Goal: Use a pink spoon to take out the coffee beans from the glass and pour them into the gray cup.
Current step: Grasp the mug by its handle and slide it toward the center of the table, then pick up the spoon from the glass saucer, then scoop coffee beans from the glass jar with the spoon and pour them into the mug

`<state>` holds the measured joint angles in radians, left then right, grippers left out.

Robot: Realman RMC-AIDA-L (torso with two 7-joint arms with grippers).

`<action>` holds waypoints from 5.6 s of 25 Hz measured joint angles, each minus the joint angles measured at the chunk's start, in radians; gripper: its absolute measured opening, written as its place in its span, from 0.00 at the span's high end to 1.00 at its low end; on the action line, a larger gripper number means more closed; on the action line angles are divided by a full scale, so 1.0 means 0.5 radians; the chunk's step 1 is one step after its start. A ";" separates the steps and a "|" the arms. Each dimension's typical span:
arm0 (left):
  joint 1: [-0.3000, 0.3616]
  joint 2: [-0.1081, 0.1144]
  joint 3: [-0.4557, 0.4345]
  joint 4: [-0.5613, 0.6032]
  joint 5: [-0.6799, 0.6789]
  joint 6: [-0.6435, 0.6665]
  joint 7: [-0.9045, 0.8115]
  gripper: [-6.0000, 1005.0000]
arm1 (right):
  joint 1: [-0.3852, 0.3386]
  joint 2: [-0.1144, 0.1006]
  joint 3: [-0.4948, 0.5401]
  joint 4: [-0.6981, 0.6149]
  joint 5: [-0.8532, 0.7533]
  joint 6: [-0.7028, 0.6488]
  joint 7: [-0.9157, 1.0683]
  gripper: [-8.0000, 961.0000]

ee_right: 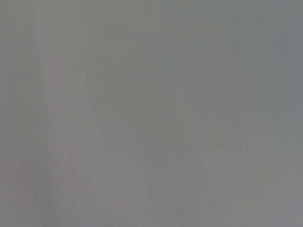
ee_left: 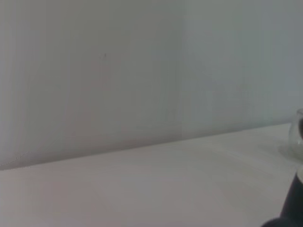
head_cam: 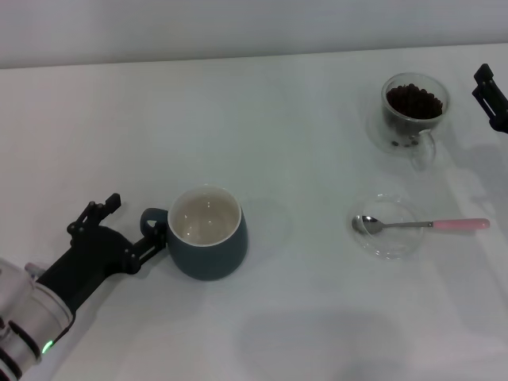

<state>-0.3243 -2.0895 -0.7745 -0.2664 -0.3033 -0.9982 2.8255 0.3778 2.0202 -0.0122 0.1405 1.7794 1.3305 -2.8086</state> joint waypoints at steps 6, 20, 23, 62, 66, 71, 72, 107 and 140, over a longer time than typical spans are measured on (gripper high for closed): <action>0.065 0.003 0.006 0.003 0.011 -0.059 0.000 0.12 | -0.026 0.000 0.000 0.004 0.000 0.041 0.000 0.09; 0.311 0.010 -0.037 0.075 -0.028 -0.312 0.000 0.12 | -0.114 -0.004 0.000 0.030 0.000 0.073 0.001 0.09; 0.386 0.007 -0.066 0.109 -0.170 -0.462 0.000 0.12 | -0.161 -0.010 -0.004 0.063 0.000 0.126 0.012 0.09; 0.222 0.006 -0.062 0.141 -0.978 -0.653 -0.004 0.12 | -0.460 -0.060 -0.876 -0.409 -0.487 0.137 2.078 0.11; 0.206 0.006 -0.067 0.140 -0.980 -0.653 -0.007 0.12 | -0.493 -0.057 -0.860 -0.365 -0.474 0.118 2.089 0.18; 0.180 0.007 -0.068 0.140 -0.981 -0.653 -0.007 0.12 | -0.510 -0.052 -0.847 -0.323 -0.466 0.120 2.060 0.27; 0.174 0.008 -0.068 0.140 -0.982 -0.653 -0.007 0.12 | -0.510 -0.052 -0.847 -0.323 -0.466 0.120 2.060 0.29; 0.145 0.010 -0.068 0.144 -0.985 -0.654 -0.009 0.12 | -0.448 -0.043 -0.828 -0.324 -0.467 0.170 2.080 0.83; 0.153 0.007 -0.061 0.144 -0.986 -0.626 -0.012 0.12 | 0.004 -0.111 -0.708 -1.160 -0.420 0.370 2.194 0.84</action>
<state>-0.2477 -2.0861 -0.8049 -0.1943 -0.7961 -1.3112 2.8195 0.3797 1.9645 -0.3662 -0.4397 1.5693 1.5156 -1.7116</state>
